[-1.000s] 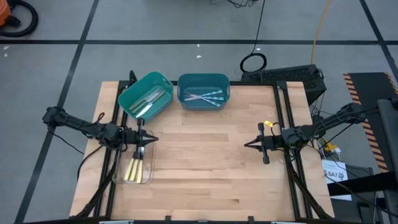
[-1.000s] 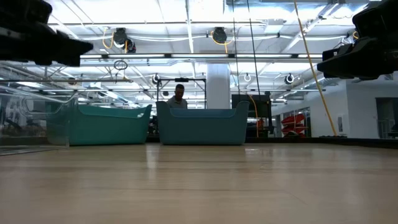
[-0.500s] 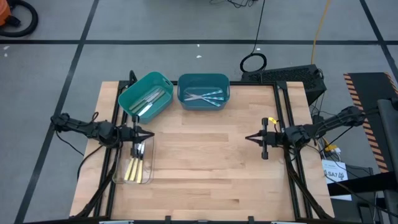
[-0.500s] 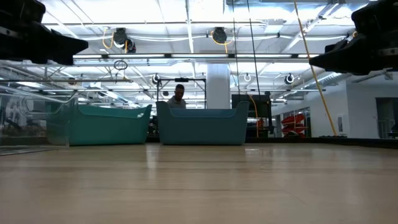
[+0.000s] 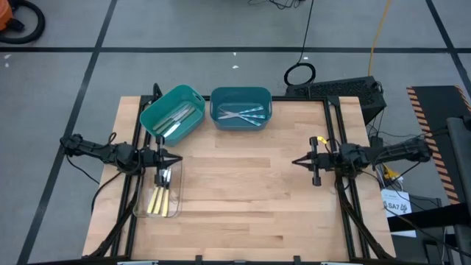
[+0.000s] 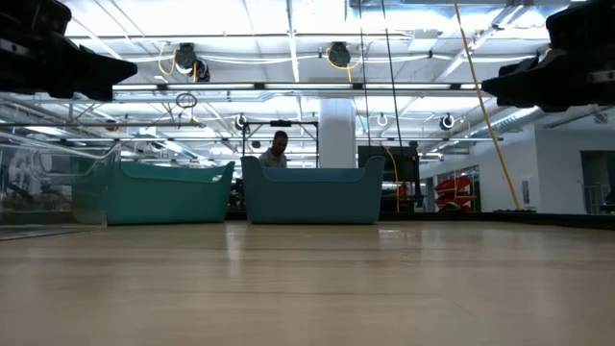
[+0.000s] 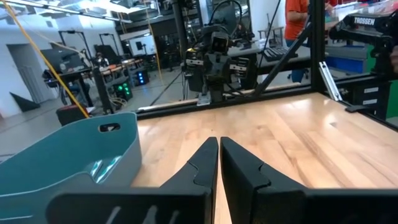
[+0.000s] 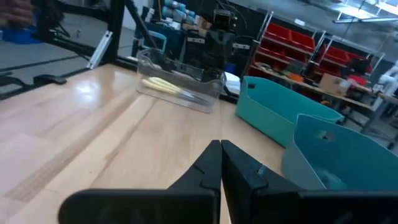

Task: Sort silverware by color (type)
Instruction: Return to Home Position

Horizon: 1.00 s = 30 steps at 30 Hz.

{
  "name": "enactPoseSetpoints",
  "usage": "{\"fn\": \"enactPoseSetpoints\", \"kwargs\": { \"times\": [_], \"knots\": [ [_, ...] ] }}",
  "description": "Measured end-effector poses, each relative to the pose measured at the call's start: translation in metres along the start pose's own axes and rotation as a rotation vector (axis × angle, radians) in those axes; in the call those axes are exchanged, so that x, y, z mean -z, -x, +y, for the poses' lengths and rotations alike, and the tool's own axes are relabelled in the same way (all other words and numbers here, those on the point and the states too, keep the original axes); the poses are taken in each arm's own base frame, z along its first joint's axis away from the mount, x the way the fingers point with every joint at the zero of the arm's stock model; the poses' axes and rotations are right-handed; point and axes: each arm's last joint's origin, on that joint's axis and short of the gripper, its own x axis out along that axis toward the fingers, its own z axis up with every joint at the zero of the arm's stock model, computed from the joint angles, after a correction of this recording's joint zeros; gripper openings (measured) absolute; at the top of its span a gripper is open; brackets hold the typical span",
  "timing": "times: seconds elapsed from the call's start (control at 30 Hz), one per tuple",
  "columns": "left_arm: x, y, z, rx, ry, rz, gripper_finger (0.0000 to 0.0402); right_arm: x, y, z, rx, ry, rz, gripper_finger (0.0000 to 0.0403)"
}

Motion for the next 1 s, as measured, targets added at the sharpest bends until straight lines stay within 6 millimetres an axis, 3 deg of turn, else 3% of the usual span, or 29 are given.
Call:
{"fn": "enactPoseSetpoints", "kwargs": {
  "times": [0.27, 0.53, 0.8, 1.0],
  "knots": [
    [0.0, 0.0, 0.0, 0.013, 0.004, -0.001, 0.0026, 0.006, 0.003, -0.008, 0.05, -0.032, 0.042, 0.0002],
    [0.001, -0.001, 0.005, -0.032, -0.014, 0.009, 0.0026, 0.009, 0.003, -0.008, 0.048, -0.074, 0.071, 0.0002],
    [0.006, -0.003, 0.008, 0.064, 0.002, 0.002, 0.0026, 0.009, 0.003, -0.008, 0.049, -0.078, 0.07, 0.0002],
    [0.007, -0.003, 0.011, 0.041, -0.004, 0.009, 0.0026, 0.009, 0.003, -0.008, 0.046, -0.048, 0.076, 0.0002]
  ]
}}
